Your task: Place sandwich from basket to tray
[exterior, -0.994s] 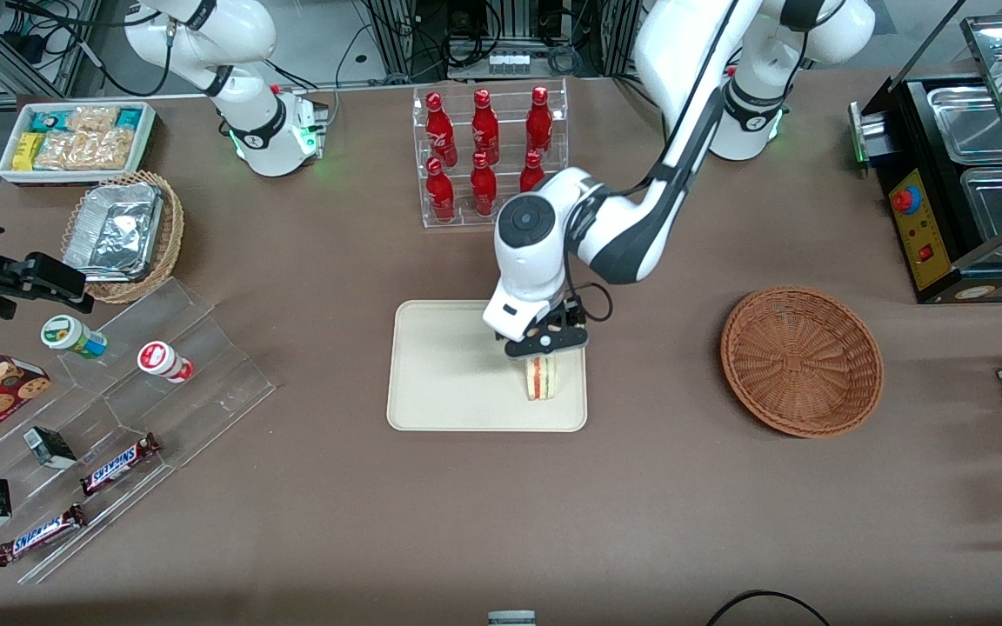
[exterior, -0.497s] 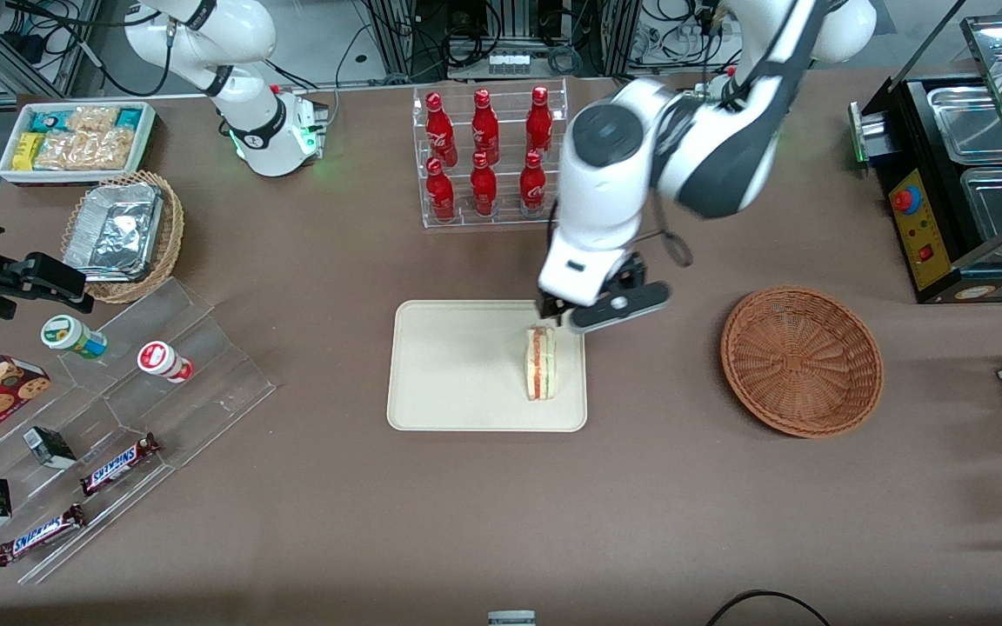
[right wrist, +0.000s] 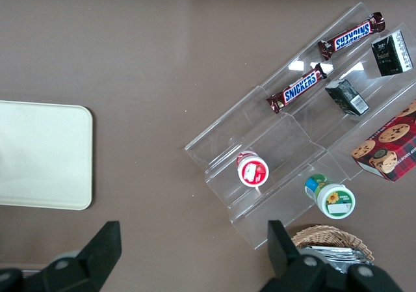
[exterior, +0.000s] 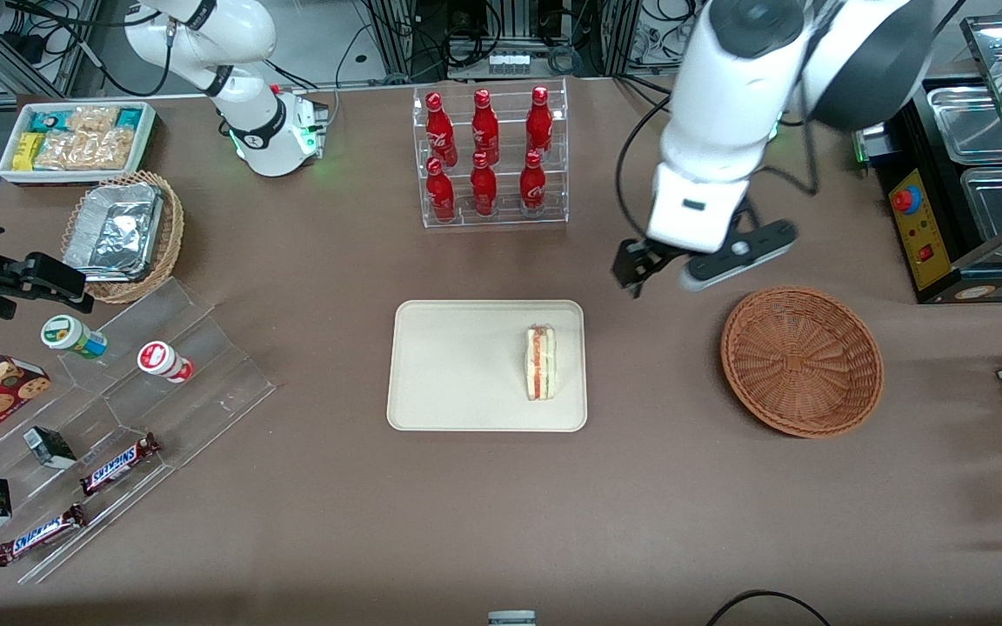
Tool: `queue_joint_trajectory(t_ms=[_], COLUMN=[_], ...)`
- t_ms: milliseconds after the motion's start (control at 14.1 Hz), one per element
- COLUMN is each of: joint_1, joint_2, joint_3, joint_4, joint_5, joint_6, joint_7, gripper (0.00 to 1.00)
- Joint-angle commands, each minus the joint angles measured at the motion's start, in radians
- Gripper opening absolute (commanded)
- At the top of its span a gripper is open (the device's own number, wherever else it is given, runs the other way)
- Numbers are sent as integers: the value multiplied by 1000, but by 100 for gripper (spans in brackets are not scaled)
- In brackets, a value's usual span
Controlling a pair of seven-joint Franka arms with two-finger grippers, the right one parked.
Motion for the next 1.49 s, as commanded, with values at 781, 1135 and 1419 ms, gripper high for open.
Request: queue_joint_trajectory(t_ms=[781, 1135, 1419], joint_1=[339, 688, 816], joint_2=[-187, -178, -166], joint_3=[-19, -287, -398], joint_4=[-6, -9, -6], joint_5=[-34, -51, -92], joint_6=[-247, -266, -264], joint_7=[463, 583, 592], gripper=[100, 100, 100])
